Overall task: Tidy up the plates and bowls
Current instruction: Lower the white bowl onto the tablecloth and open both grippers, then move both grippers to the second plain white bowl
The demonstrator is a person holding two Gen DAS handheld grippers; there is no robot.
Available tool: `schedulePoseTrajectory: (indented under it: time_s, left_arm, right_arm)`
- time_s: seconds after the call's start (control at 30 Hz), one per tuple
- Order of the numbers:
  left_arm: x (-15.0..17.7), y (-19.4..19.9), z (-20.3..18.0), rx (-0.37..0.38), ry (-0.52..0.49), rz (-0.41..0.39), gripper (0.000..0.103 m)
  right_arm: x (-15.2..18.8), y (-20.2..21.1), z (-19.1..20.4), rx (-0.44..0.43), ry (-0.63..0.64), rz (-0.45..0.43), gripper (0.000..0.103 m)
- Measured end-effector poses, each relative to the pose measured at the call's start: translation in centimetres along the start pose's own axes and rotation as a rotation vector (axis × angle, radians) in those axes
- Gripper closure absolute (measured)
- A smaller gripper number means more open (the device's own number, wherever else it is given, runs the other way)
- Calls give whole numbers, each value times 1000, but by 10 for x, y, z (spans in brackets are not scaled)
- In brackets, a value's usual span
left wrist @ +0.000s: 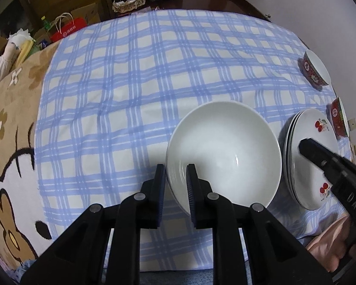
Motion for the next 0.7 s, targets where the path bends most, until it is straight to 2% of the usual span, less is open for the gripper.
schedulePoseTrajectory:
  time_s: [0.2, 0.33, 0.4, 0.5, 0.57, 0.6, 0.67, 0.7]
  left_arm:
    - [-16, 27, 1, -7, -2, -106, 77]
    - [-25, 38, -10, 25, -18, -121, 74]
    - [-29, 43, -19, 20, -35, -133, 69]
    - [-34, 47, -38, 23, -67, -149, 54]
    - [-38, 51, -56, 27, -101, -167, 44]
    - [-41, 52, -66, 27, -122, -174, 41]
    - [-45, 54, -82, 35, -153, -182, 26]
    - [-46, 55, -91, 47, -171, -184, 24]
  right_arm:
    - [-17, 31, -28, 51, -8, -64, 88]
    - [-27, 53, -55, 99, -19, -107, 73]
    - [-31, 60, -69, 117, -28, -125, 73]
    - [-36, 72, -91, 148, -40, -137, 71]
    - [-38, 80, -107, 174, -52, -151, 53]
    - [-39, 83, -112, 182, -56, -160, 49]
    - [-40, 90, -126, 203, -73, -177, 39]
    - [-41, 93, -134, 217, -85, -181, 36]
Point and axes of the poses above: each gripper's, at about its wrist camera, not at the fingertips, and y roughly against the way its jaws point, z to its left, x to its underside, the point moved 5 cm from there along -y, roughly the way its jaws point, and after that the axes turned 1 degree about z, right-handed, at the moved point
